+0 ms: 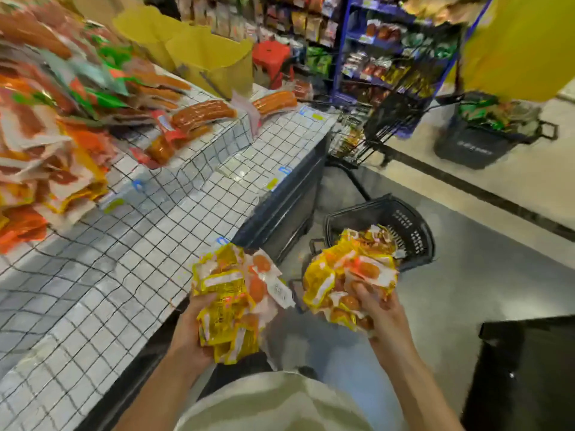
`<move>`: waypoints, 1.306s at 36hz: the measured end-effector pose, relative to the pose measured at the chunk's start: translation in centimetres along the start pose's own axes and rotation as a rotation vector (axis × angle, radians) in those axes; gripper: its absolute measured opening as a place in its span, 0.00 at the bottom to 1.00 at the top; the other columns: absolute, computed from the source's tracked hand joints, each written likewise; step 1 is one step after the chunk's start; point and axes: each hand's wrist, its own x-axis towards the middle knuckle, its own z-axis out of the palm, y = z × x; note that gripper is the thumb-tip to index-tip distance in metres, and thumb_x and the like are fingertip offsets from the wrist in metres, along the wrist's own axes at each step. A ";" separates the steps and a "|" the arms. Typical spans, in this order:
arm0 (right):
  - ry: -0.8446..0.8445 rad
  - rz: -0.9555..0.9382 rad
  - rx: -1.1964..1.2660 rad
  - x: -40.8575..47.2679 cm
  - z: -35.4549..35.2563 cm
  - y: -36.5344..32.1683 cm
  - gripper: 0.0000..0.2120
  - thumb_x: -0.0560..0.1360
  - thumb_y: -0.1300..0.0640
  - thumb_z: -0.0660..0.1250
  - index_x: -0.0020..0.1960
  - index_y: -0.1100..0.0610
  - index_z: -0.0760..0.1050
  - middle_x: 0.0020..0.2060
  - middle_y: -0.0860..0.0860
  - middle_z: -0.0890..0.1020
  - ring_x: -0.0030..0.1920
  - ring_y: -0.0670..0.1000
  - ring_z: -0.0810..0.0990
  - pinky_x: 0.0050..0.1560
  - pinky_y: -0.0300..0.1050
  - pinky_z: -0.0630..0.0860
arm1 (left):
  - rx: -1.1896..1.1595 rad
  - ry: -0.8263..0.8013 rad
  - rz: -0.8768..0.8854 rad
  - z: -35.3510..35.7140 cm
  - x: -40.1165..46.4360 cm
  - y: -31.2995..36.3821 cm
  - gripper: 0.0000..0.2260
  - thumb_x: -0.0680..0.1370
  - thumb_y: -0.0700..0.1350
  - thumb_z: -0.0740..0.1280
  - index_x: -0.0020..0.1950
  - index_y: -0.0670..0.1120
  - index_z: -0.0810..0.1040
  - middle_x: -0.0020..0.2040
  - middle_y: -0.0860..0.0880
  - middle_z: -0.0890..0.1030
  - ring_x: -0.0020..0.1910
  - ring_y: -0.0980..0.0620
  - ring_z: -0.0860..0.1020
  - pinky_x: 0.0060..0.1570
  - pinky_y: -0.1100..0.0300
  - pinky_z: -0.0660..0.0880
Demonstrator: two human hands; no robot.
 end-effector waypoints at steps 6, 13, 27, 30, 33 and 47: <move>0.201 -0.036 0.065 2.0 -3.4 -1.0 0.21 0.73 0.55 0.74 0.66 0.50 0.79 0.60 0.55 0.84 0.59 0.57 0.84 0.50 0.49 0.84 | 0.128 -0.044 -0.134 4.9 7.2 -0.7 0.18 0.71 0.46 0.64 0.59 0.43 0.80 0.46 0.39 0.85 0.40 0.40 0.84 0.40 0.47 0.82; 0.408 0.002 0.103 6.2 -6.3 -1.8 0.15 0.78 0.62 0.69 0.65 0.54 0.81 0.58 0.57 0.85 0.58 0.59 0.84 0.46 0.47 0.84 | 0.299 0.028 -0.263 11.6 16.0 -1.5 0.24 0.71 0.46 0.68 0.67 0.42 0.78 0.60 0.35 0.81 0.57 0.35 0.81 0.63 0.33 0.72; 0.746 0.110 0.047 18.8 -9.2 -2.3 0.18 0.77 0.60 0.72 0.66 0.53 0.78 0.56 0.55 0.86 0.56 0.57 0.86 0.52 0.53 0.84 | 0.506 -0.045 -0.546 20.4 35.4 -5.1 0.20 0.71 0.45 0.70 0.63 0.41 0.82 0.57 0.37 0.83 0.50 0.39 0.84 0.53 0.42 0.81; 0.758 0.143 0.037 23.0 -10.7 -1.0 0.17 0.76 0.62 0.72 0.64 0.52 0.79 0.54 0.53 0.87 0.52 0.54 0.87 0.43 0.46 0.85 | 0.515 -0.079 -0.597 20.4 39.6 -7.5 0.16 0.69 0.46 0.72 0.55 0.42 0.86 0.53 0.38 0.85 0.46 0.42 0.85 0.45 0.48 0.83; 0.752 0.178 0.023 27.7 -12.9 1.3 0.17 0.75 0.63 0.72 0.63 0.52 0.80 0.53 0.53 0.87 0.51 0.55 0.87 0.41 0.44 0.84 | 0.571 -0.025 -0.595 20.4 43.9 -10.7 0.14 0.65 0.46 0.73 0.47 0.42 0.87 0.45 0.40 0.86 0.37 0.43 0.85 0.35 0.54 0.82; 0.572 0.138 -0.208 52.9 -24.6 15.3 0.20 0.76 0.59 0.74 0.66 0.55 0.76 0.55 0.53 0.87 0.56 0.57 0.85 0.56 0.56 0.83 | 0.552 0.169 -0.571 17.3 63.9 -30.1 0.12 0.72 0.44 0.68 0.52 0.46 0.86 0.49 0.42 0.86 0.43 0.44 0.84 0.50 0.50 0.81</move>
